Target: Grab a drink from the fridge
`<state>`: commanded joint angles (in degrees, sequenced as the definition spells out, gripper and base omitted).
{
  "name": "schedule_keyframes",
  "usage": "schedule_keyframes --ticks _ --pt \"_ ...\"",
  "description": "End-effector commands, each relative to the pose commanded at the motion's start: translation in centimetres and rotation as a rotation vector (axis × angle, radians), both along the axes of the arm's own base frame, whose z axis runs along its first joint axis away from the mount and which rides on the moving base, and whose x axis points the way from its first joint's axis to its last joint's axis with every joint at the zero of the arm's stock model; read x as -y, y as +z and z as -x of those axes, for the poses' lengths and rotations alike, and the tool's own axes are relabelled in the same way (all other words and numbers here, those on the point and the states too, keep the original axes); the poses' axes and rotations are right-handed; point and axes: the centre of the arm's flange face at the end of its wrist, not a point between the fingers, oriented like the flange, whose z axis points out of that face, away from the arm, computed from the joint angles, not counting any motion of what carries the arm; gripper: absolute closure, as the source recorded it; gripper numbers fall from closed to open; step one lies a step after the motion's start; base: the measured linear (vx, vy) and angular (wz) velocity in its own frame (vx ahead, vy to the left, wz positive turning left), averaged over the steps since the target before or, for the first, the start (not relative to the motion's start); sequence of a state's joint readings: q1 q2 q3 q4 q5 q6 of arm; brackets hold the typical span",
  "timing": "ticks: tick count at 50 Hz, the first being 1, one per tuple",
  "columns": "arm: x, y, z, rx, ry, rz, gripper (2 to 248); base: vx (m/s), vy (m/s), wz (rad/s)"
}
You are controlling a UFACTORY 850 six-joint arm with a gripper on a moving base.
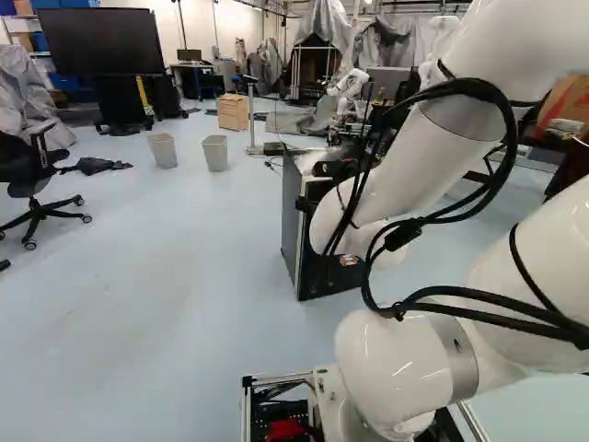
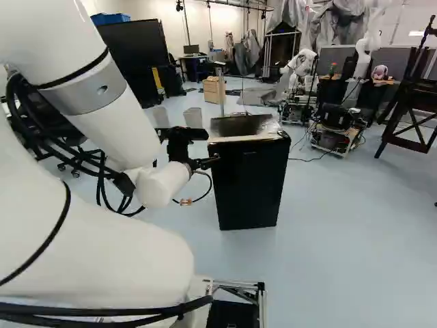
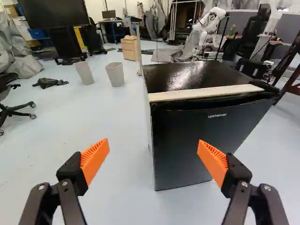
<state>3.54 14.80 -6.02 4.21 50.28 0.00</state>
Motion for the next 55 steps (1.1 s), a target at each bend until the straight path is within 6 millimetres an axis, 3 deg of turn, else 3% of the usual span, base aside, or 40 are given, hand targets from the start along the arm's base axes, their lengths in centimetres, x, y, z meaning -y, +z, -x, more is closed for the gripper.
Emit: schedule_keyframes --ticks 55 --pt "-4.7 1.8 -5.5 0.125 -0.051 -0.076 3 0.0 0.0 0.0"
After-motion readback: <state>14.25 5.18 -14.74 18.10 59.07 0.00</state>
